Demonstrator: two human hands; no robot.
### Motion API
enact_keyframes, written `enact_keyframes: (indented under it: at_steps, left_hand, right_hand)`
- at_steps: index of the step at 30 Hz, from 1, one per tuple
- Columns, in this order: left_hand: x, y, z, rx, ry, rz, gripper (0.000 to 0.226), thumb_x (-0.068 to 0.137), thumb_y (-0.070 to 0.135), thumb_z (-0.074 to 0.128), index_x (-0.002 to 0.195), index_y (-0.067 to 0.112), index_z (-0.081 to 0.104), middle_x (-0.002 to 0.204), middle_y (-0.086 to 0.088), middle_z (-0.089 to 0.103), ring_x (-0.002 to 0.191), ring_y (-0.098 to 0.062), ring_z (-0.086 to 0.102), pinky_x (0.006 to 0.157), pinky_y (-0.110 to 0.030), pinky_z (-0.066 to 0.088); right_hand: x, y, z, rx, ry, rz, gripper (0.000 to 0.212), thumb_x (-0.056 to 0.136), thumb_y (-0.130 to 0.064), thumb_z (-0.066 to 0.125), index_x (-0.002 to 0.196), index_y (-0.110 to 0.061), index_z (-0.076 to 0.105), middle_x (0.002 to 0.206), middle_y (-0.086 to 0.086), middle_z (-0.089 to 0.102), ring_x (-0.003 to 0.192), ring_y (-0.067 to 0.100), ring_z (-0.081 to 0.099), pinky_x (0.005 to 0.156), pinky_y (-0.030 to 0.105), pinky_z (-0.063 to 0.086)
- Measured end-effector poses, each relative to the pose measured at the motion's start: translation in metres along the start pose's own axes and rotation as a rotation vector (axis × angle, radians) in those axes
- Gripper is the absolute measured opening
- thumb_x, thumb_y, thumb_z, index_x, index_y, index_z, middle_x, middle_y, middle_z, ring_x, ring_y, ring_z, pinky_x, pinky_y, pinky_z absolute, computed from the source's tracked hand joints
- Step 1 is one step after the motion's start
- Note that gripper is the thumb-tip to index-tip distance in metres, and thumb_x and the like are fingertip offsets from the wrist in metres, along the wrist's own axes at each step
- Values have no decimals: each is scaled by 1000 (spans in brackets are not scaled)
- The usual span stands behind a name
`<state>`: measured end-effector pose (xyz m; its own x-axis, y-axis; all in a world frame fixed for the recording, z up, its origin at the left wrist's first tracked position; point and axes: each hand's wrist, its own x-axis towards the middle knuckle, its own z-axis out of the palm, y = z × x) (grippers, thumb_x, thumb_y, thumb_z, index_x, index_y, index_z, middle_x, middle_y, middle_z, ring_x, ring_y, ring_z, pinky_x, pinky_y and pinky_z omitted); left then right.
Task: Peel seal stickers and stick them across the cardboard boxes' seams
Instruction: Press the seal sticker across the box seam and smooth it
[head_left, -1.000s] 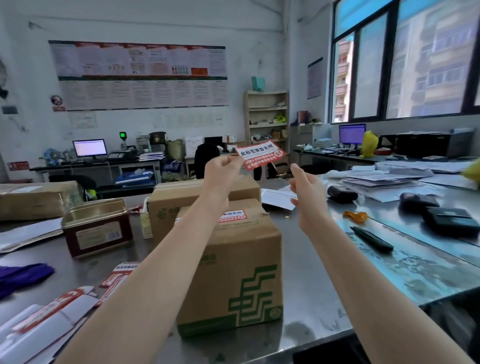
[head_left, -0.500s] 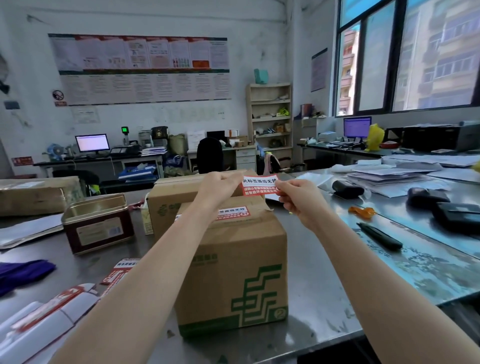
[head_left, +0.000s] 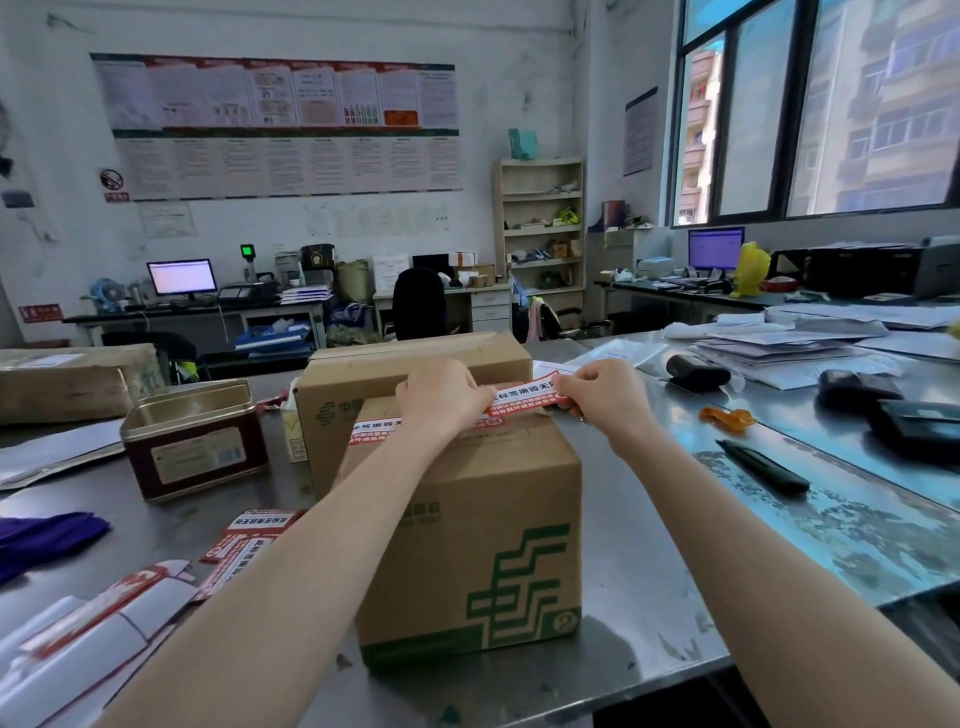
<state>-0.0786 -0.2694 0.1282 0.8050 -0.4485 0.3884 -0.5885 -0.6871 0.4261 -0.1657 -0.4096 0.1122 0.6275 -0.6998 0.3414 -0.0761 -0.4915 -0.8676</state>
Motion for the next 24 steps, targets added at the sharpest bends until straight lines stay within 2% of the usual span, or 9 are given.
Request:
enact_keyframes:
  at_steps: [3,7,12,18,24]
  left_hand:
    - [0,2,4,88,40,43,35,86,38,56,62,14,67,65,-1,59,80,-23,59,81,-36,41]
    - [2,2,9,188,105,109,33,86,39,55,76,13,71,84,-6,65,93,-26,57,88,-38,41]
    - [-1,3,13,329,173,213,31,90,36,52,91,13,71,106,-10,59,107,-28,48,94,-37,36]
    - [-2,7,15,470,197,271,31,93,34,47,93,11,68,111,-13,56,109,-30,45,96,-38,33]
    - [-3,8,17,556,204,286,31,93,33,46,95,10,68,113,-13,55,110,-31,44,99,-38,30]
  right_hand:
    - [-2,2,-1,-27,6,11,33,88,-18,62,56,-10,61,53,0,58,44,6,47,48,18,39]
    - [-4,3,-2,-53,-3,25,32,89,-18,61,58,-9,61,50,-1,56,40,3,45,43,16,36]
    - [-5,6,-1,-42,-9,35,28,89,-18,61,65,-5,65,51,-3,56,41,3,46,39,10,36]
    - [-5,7,-1,-64,-15,45,30,90,-20,60,63,-8,63,51,-3,57,41,3,46,38,11,35]
    - [-5,8,-1,-57,-29,61,33,91,-20,59,59,-11,60,52,-4,56,44,4,47,43,15,35]
